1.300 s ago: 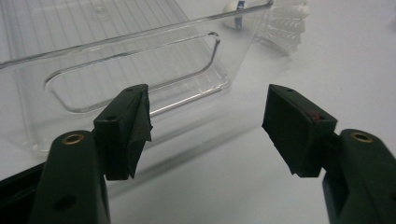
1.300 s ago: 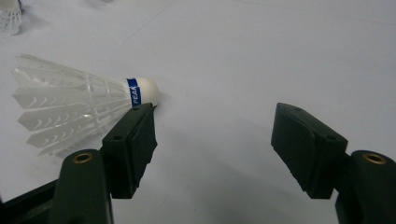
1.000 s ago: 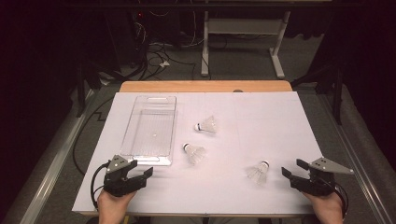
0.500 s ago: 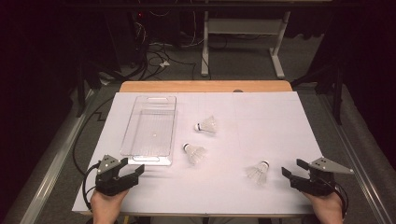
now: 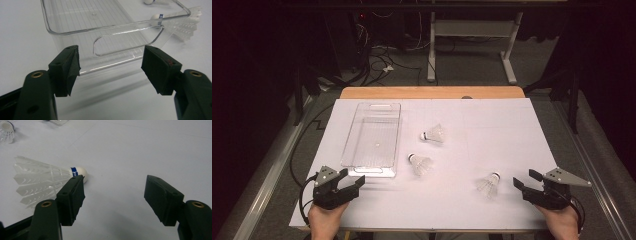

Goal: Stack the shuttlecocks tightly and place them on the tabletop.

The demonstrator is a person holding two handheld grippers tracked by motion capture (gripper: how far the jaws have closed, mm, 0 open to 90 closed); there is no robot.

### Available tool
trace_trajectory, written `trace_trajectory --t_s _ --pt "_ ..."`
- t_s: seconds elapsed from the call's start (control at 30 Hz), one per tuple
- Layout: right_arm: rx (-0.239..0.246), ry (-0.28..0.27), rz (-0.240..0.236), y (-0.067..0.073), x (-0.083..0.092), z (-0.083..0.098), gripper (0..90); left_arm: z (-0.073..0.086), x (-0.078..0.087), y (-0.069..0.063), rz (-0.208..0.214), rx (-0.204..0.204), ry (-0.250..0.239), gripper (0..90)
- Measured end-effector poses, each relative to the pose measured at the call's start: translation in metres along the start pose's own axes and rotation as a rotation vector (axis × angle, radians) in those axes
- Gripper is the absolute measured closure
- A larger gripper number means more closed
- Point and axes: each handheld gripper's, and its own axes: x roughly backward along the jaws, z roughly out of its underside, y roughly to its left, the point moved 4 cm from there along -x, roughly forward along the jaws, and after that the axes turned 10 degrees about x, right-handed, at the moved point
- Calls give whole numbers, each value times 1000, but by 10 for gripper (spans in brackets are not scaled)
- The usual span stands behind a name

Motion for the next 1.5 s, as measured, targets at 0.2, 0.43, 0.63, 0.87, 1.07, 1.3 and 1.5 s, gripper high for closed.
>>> trace_trajectory --t_s 0.2,0.43,0.63,0.87,1.07,1.3,1.5 --pt "-5 -1 -1 1 1 -2 334 1 3 -1 -1 6 -14 316" --pt "-10 -8 -5 1 3 -4 336 2 5 -1 -5 7 -16 315" --pt "-12 0 -2 1 4 -6 345 3 5 -1 -2 6 -9 318" --pt "-40 1 -2 2 6 -9 366 3 5 -2 -3 2 -7 320" --pt "-39 -4 -4 4 7 -11 381 3 4 -2 -5 -8 -2 322" --pt "-71 -6 -21 3 9 -14 396 3 3 -2 -3 -11 -2 322" --pt "-87 12 -54 6 9 -16 429 3 3 -3 -3 -12 -2 322"
